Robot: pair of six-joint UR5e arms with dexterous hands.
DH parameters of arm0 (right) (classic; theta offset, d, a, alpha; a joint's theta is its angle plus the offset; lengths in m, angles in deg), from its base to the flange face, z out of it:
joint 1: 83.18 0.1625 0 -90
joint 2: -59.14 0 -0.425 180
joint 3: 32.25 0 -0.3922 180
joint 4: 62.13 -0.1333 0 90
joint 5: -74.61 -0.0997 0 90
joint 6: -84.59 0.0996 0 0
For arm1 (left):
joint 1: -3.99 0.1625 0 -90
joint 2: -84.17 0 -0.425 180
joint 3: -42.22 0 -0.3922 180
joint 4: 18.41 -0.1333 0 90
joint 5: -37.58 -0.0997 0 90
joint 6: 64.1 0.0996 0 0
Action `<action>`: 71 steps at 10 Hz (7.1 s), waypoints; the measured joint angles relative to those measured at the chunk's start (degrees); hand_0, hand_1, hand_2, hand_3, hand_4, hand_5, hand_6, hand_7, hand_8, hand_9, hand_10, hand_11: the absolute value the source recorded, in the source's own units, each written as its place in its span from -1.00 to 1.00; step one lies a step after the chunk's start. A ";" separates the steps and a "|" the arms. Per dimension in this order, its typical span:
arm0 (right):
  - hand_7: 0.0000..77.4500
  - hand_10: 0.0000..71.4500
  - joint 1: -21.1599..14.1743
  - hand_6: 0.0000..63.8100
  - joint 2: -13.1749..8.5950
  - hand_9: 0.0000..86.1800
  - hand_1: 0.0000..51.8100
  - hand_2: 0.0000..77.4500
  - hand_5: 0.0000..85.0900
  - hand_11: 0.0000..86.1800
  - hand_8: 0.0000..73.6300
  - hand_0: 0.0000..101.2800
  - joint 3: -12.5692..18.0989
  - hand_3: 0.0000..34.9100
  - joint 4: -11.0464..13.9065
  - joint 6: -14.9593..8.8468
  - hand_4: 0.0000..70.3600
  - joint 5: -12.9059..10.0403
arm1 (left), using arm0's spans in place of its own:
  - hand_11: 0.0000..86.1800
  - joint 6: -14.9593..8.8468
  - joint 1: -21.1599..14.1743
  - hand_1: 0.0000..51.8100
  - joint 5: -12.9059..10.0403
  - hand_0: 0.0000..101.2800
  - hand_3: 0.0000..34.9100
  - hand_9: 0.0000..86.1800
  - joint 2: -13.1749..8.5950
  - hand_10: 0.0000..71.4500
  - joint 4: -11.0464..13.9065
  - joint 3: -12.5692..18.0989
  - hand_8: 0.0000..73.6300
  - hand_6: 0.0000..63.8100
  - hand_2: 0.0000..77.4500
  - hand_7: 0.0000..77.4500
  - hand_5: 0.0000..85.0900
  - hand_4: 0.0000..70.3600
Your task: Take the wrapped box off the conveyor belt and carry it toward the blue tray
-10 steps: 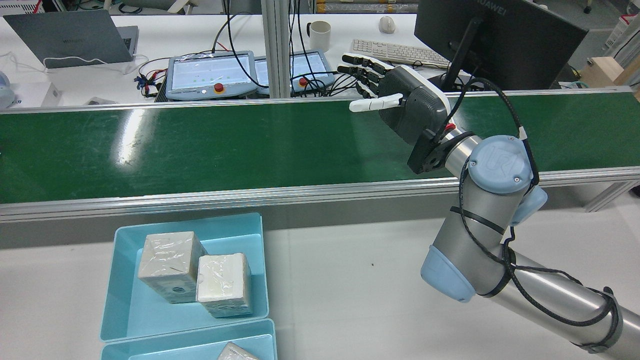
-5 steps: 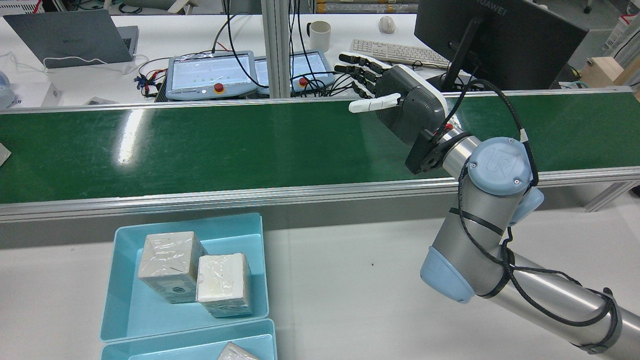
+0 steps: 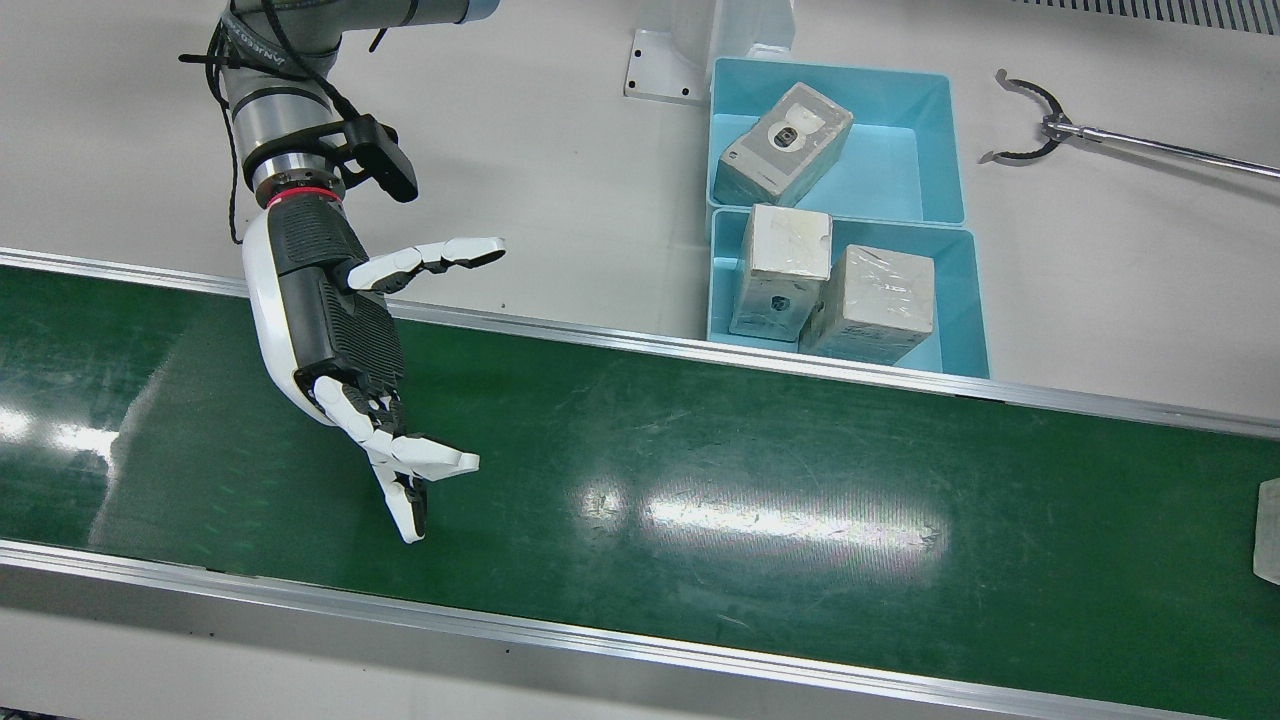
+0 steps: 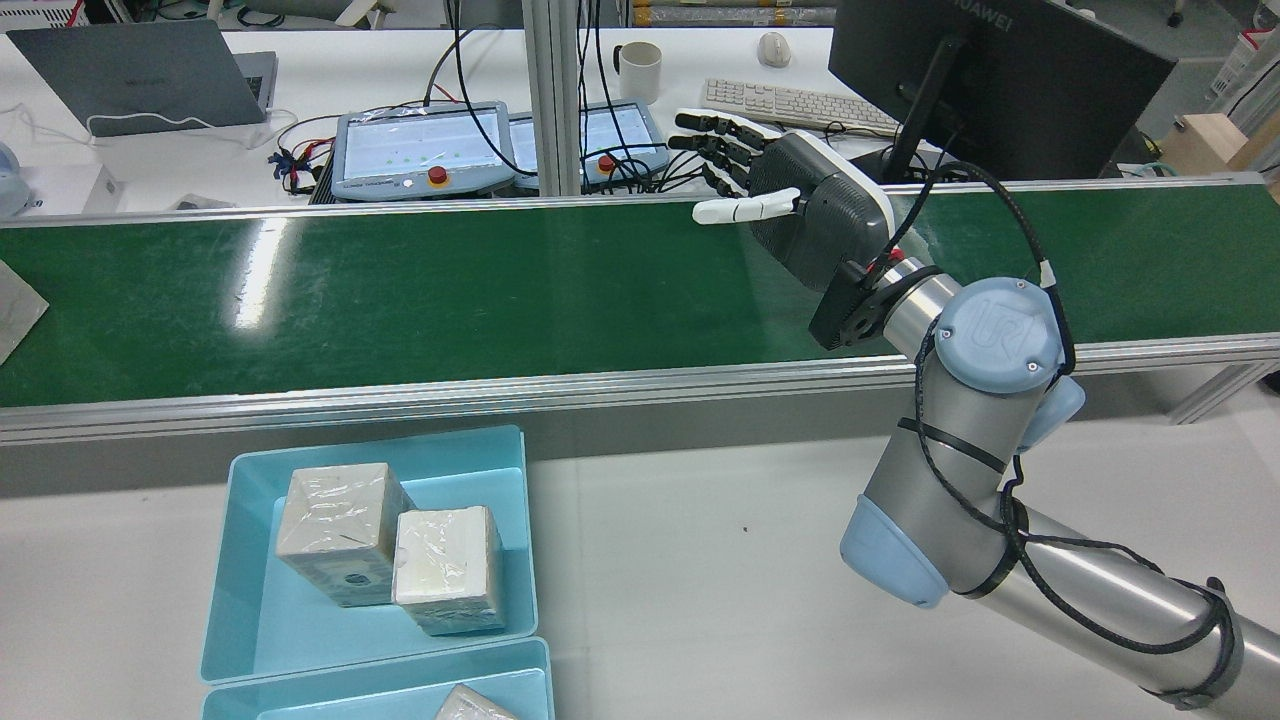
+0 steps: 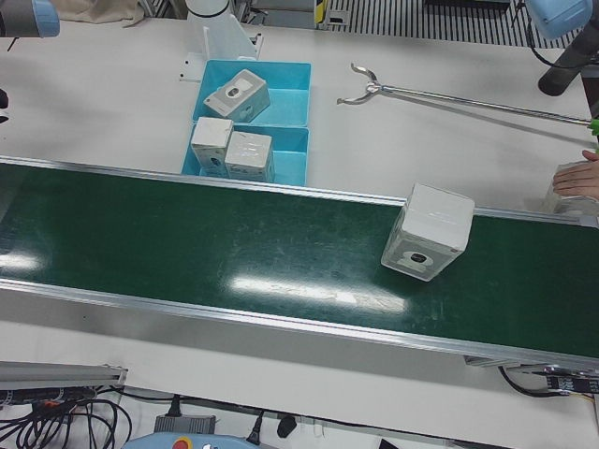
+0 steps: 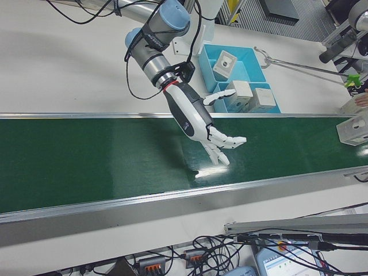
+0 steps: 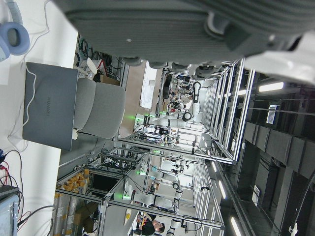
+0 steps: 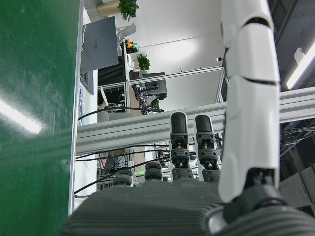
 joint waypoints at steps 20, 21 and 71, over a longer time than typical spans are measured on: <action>-0.25 -0.98 -1.02 -0.68 -0.32 -0.82 -0.45 -0.72 -0.50 -0.95 -0.96 -0.04 0.40 -0.64 0.18 0.14 -0.43 -0.53 | -1.00 0.00 0.00 -1.00 0.00 -1.00 -1.00 -1.00 0.00 -0.98 0.00 0.00 -0.99 -1.00 -0.99 -0.99 -0.97 -1.00; -0.25 -0.98 -1.06 -0.68 -0.34 -0.82 -0.45 -0.72 -0.50 -0.95 -0.96 -0.04 0.33 -0.64 0.28 0.11 -0.43 -0.60 | -0.99 0.00 0.00 -1.00 0.00 -1.00 -1.00 -1.00 0.00 -0.98 0.00 0.00 -0.99 -1.00 -0.97 -0.99 -0.99 -1.00; -0.25 -0.91 0.73 -0.61 3.24 -0.81 0.31 0.00 -0.15 -0.84 -0.91 0.23 -1.15 -0.97 -9.40 -3.85 -0.32 -0.15 | -1.00 0.00 0.00 -1.00 0.00 -1.00 -1.00 -1.00 0.00 -0.98 0.00 0.00 -0.99 -1.00 -0.97 -0.99 -0.99 -1.00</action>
